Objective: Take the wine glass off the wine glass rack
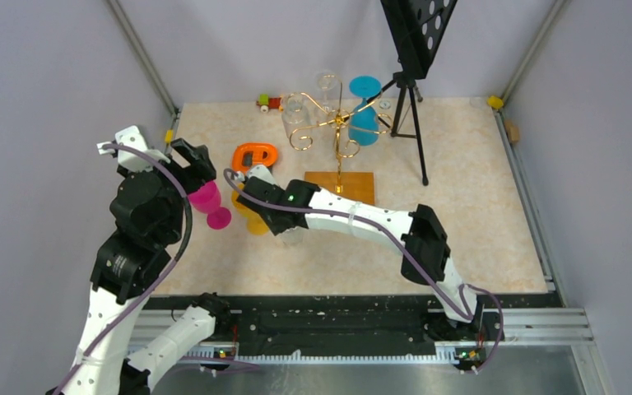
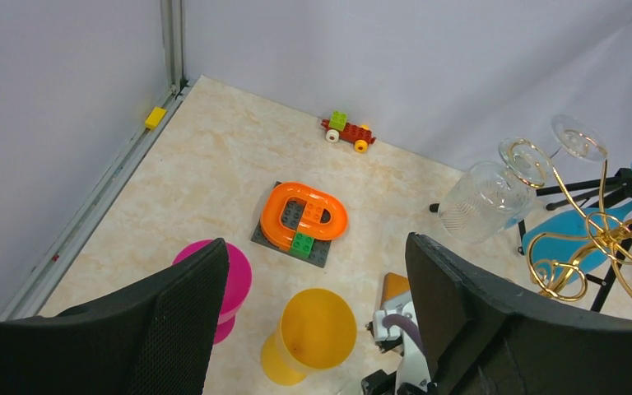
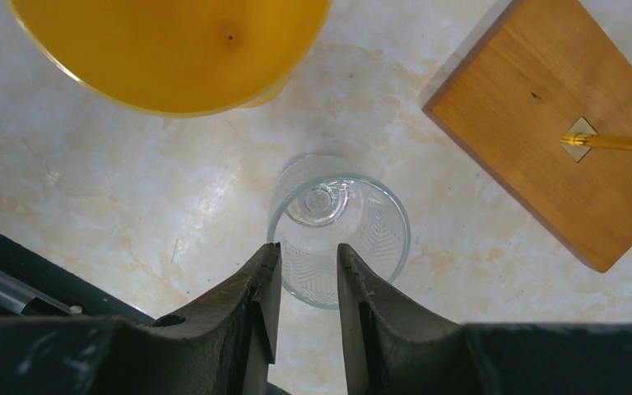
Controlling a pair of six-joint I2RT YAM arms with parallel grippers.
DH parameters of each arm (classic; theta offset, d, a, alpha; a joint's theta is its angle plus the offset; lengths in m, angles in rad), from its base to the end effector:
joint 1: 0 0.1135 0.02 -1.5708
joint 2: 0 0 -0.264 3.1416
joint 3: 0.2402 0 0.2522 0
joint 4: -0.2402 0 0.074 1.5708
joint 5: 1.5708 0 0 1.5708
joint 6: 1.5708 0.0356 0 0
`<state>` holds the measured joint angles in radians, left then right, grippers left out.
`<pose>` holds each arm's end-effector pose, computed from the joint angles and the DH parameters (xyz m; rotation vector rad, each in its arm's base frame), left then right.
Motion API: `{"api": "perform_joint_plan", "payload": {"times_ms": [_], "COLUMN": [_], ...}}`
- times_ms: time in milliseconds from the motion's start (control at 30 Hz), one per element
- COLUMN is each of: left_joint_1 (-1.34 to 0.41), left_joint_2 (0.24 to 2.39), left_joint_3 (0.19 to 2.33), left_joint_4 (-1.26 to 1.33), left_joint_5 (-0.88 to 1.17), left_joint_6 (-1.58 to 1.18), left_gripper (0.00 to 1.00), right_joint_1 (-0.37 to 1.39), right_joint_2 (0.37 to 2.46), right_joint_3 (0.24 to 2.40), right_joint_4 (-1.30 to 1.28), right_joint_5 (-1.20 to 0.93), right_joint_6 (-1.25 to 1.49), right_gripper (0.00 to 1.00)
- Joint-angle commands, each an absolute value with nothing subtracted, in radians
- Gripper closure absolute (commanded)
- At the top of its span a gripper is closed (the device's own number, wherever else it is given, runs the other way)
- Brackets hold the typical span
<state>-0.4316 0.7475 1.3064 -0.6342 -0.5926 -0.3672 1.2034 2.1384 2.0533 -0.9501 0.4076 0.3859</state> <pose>0.1041 -0.0261 0.4659 -0.3944 1.5864 -0.1248 0.1804 0.4294 0.2833 -0.8571 2.3327 0.1266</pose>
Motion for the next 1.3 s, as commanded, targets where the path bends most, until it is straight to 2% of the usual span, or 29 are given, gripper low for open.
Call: {"api": "perform_joint_plan", "payload": {"times_ms": [0,200,333,467,600,700,867,933,1100,1267], "left_joint_1": [-0.427,-0.428,-0.427,-0.427,-0.427,-0.427,-0.427,-0.426,-0.405,-0.282], "left_joint_2": [0.733,0.719,0.721,0.726,0.752,0.781,0.841,0.891,1.034,1.135], "left_joint_3": [1.338,1.325,1.319,1.308,1.311,1.311,1.273,1.280,1.336,1.336], "left_joint_4": [-0.622,-0.600,-0.591,-0.572,-0.564,-0.543,-0.438,-0.412,-0.361,-0.251], "left_joint_5": [-0.580,-0.534,-0.504,-0.457,-0.367,-0.267,-0.101,-0.052,0.082,0.231], "left_joint_6": [-0.369,-0.390,-0.405,-0.418,-0.446,-0.473,-0.521,-0.547,-0.612,-0.741], "left_gripper": [0.18,0.18,0.18,0.17,0.17,0.18,0.18,0.17,0.18,0.20], "right_joint_1": [1.196,1.196,1.195,1.195,1.194,1.193,1.181,1.158,1.100,1.094], "right_joint_2": [2.088,1.926,1.760,1.595,1.437,1.305,1.088,1.038,0.958,0.907], "right_joint_3": [2.107,2.017,1.905,1.773,1.659,1.563,1.389,1.338,1.266,1.235], "right_joint_4": [-0.947,-0.863,-0.764,-0.664,-0.589,-0.516,-0.388,-0.381,-0.414,-0.428], "right_joint_5": [0.439,0.385,0.361,0.392,0.471,0.524,0.603,0.659,0.722,0.744], "right_joint_6": [0.387,0.387,0.386,0.383,0.392,0.399,0.396,0.424,0.514,0.526], "right_gripper": [0.66,0.66,0.70,0.75,0.75,0.70,0.47,0.42,0.39,0.39]}}
